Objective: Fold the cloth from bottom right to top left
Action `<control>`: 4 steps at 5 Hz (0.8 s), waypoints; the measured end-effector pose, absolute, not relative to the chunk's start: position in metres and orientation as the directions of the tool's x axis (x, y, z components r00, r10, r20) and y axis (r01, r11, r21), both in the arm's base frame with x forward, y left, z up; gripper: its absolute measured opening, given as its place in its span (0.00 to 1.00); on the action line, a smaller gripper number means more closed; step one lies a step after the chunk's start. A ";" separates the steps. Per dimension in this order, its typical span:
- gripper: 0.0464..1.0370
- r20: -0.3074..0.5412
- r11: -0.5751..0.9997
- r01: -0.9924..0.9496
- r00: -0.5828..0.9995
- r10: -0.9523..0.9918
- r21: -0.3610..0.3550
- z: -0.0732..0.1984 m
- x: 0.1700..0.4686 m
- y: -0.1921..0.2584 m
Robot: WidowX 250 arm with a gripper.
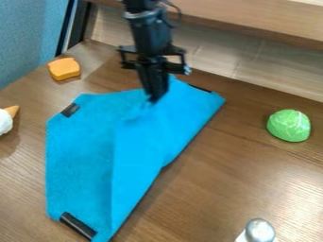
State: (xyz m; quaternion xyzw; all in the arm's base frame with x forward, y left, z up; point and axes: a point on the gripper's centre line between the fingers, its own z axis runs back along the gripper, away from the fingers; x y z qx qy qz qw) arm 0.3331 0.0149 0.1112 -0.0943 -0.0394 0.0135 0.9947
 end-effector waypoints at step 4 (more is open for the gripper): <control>0.03 0.065 0.992 0.086 0.995 -0.080 -0.091 0.108 0.340 0.087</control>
